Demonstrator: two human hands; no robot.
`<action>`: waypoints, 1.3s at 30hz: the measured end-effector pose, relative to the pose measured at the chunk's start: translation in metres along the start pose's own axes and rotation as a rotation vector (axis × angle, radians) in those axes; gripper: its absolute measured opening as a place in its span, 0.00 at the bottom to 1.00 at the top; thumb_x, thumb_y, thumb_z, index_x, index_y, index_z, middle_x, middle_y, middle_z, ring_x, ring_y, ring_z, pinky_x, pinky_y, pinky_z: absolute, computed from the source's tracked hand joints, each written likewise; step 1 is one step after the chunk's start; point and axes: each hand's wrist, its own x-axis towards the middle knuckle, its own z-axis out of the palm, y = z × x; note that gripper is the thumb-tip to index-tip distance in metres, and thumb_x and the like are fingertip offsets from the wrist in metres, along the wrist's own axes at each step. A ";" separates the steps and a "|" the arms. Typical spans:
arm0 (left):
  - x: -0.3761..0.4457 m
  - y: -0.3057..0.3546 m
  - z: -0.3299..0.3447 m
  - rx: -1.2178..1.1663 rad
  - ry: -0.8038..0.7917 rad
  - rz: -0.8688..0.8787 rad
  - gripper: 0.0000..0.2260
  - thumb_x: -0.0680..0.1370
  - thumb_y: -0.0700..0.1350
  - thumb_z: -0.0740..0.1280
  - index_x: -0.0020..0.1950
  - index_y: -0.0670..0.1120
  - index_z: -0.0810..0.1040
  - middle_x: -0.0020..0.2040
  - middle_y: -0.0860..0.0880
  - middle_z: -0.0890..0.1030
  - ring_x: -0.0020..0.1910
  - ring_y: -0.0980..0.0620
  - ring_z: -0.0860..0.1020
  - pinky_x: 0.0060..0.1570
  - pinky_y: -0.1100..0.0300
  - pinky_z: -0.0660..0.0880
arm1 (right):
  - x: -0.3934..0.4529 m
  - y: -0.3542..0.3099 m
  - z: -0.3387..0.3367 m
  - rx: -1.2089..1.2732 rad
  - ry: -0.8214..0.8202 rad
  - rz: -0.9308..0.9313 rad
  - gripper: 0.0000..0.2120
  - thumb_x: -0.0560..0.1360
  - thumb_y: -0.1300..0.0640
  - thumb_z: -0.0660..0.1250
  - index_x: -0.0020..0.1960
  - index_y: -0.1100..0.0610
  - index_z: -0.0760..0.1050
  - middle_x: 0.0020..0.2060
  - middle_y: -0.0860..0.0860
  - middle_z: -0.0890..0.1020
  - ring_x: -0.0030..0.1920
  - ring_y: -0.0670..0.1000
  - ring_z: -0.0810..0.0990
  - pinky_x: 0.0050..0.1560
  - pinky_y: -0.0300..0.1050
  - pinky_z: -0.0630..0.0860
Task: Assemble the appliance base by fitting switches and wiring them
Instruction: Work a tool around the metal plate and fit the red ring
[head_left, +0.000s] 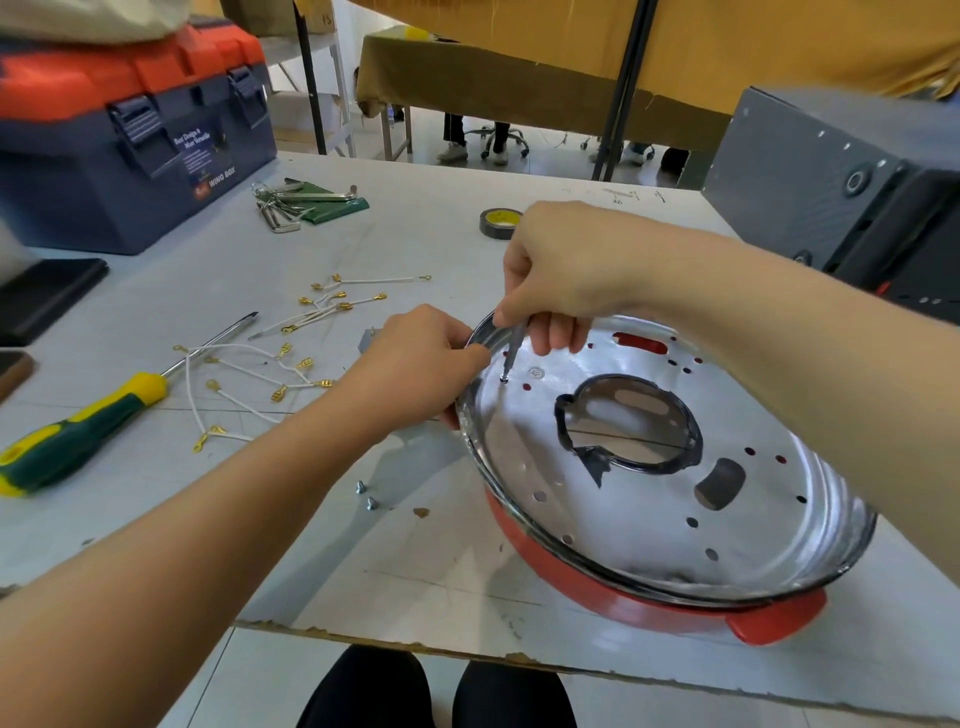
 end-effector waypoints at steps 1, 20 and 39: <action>0.000 0.000 0.000 0.002 0.000 0.000 0.12 0.77 0.41 0.63 0.41 0.31 0.76 0.19 0.51 0.67 0.13 0.57 0.66 0.17 0.71 0.59 | 0.003 -0.004 -0.001 -0.111 0.003 -0.003 0.12 0.76 0.57 0.67 0.37 0.63 0.77 0.19 0.50 0.78 0.21 0.46 0.74 0.27 0.38 0.76; 0.001 0.002 -0.001 0.045 -0.017 0.026 0.13 0.77 0.44 0.63 0.36 0.38 0.76 0.21 0.50 0.69 0.14 0.58 0.67 0.16 0.70 0.60 | 0.007 0.008 -0.015 -0.264 -0.187 -0.276 0.07 0.75 0.57 0.67 0.40 0.59 0.77 0.27 0.47 0.78 0.28 0.41 0.73 0.33 0.30 0.69; -0.004 0.006 -0.003 0.004 -0.055 -0.010 0.12 0.78 0.43 0.62 0.36 0.41 0.77 0.16 0.54 0.69 0.14 0.59 0.68 0.16 0.71 0.61 | 0.002 0.011 -0.008 -0.271 -0.081 -0.254 0.02 0.76 0.55 0.66 0.48 0.49 0.76 0.27 0.46 0.81 0.29 0.36 0.75 0.34 0.33 0.67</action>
